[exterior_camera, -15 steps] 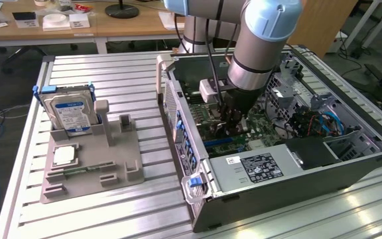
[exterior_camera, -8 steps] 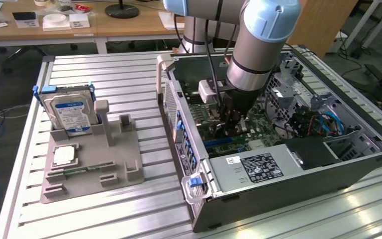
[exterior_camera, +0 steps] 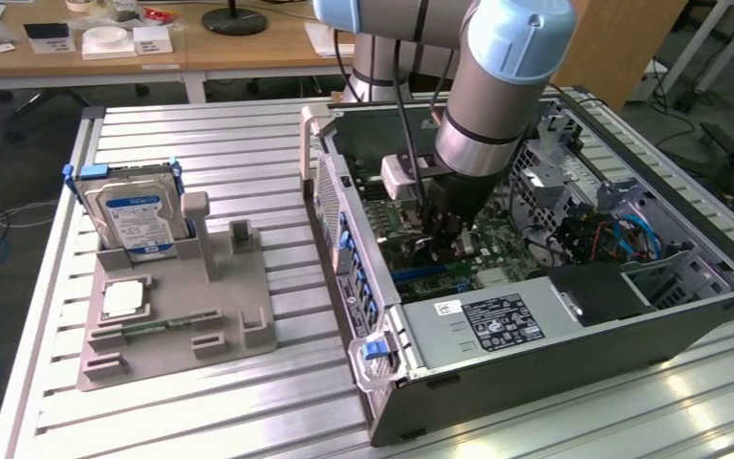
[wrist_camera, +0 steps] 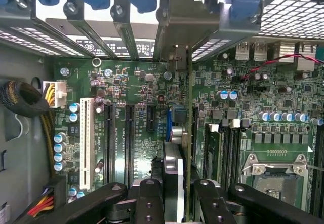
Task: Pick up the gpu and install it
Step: 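Insert the gpu into the slot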
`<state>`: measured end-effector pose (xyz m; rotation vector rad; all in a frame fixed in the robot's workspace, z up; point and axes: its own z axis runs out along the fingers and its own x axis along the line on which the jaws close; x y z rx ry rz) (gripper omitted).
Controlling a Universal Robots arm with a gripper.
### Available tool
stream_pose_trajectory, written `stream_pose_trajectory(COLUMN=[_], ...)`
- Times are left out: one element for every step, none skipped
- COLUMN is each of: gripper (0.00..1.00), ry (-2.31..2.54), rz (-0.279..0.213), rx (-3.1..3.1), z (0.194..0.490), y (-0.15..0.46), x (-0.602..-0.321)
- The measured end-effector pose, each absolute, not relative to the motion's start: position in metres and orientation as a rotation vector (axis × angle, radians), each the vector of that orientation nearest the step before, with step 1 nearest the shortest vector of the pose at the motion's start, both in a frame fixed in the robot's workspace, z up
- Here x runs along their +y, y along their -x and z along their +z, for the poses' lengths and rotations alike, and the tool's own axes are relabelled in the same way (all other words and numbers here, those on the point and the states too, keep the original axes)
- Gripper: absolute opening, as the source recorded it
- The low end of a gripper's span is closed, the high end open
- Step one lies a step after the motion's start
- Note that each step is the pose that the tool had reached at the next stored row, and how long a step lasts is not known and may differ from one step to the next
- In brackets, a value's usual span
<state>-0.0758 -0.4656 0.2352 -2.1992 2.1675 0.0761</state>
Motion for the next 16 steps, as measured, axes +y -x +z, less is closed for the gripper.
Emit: stream_pose_trajectory(gripper=[0.28, 0.28, 0.28, 0.28, 0.28, 0.28, 0.28, 0.28, 0.28, 0.28, 0.28, 0.28, 0.28, 0.28, 0.28, 0.28], ry=[2.199, 2.199, 2.199, 2.199, 2.199, 2.199, 2.199, 2.199, 2.199, 2.199, 2.199, 2.199, 2.199, 2.199, 2.199, 2.199], rz=[0.076, 0.076, 0.076, 0.076, 0.076, 0.076, 0.077, 0.077, 0.077, 0.077, 0.077, 0.077, 0.077, 0.077, 0.077, 0.077], rx=[2.167, 2.167, 2.168, 2.168, 2.168, 2.168, 2.168, 2.168, 2.168, 2.168, 2.168, 2.168, 2.168, 2.168, 2.168, 2.168], z=[0.2348, 0.2341, 0.2334, 0.2324, 0.2314, 0.2304, 0.2297, 0.2296, 0.2296, 0.2295, 0.2295, 0.2295, 0.2295, 0.2294, 0.2293, 0.2293], y=[0.0758, 0.0758, 0.0758, 0.0758, 0.0758, 0.0758, 0.0758, 0.0758, 0.0758, 0.0758, 0.0758, 0.0758, 0.0758, 0.0758, 0.0758, 0.0758], x=[-0.4656, -0.4656, -0.4656, -0.4656, -0.4656, -0.4656, -0.4656, -0.4656, -0.4656, -0.4656, -0.4656, -0.4656, -0.4656, -0.4657, -0.4660, -0.4660])
